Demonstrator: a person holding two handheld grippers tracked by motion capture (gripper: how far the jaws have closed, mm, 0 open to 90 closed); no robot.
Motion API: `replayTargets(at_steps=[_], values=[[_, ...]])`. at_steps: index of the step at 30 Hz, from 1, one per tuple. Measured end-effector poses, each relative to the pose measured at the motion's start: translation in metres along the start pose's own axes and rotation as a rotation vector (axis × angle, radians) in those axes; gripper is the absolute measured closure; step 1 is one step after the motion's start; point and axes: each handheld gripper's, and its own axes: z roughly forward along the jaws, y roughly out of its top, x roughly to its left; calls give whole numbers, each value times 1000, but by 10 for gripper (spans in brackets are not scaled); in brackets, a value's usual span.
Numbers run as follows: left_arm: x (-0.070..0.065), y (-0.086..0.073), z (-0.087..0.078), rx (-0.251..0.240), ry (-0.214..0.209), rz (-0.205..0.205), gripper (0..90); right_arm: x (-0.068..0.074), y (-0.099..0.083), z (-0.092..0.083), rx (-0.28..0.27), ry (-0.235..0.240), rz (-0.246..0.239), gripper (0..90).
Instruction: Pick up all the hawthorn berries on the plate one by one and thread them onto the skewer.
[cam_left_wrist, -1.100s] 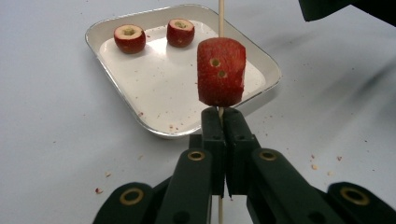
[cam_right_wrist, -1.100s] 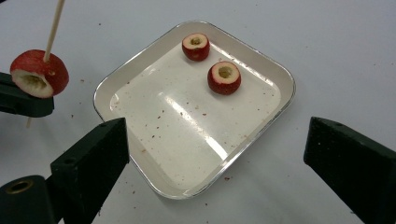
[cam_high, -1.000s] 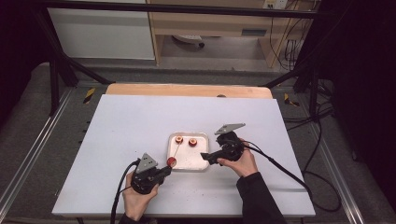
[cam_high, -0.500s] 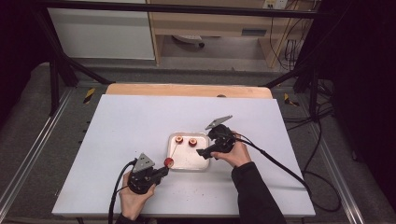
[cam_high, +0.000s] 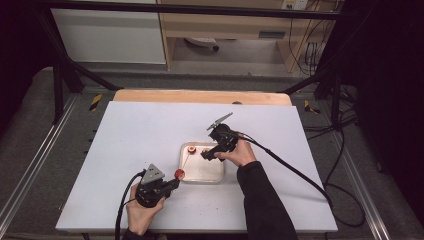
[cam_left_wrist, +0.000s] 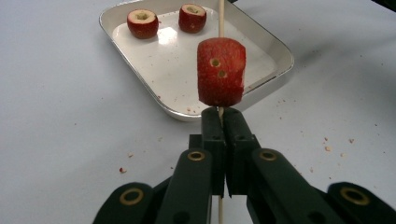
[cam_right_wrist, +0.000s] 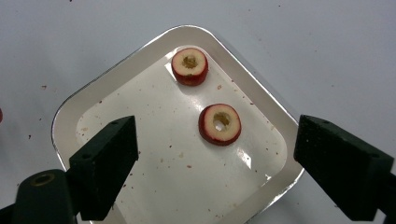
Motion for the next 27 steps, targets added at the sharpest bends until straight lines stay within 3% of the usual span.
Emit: replayTargets(at_steps=[9,13,27], values=[[0,-1,1,23,10,0,882,-6,9,16,58,25,8,211],[1,0,1,27,10,4,882,-9,11,24,108,34,-4,248],[0,-1,3,38,3,1,882,-16,14,39,180,60,-27,455]])
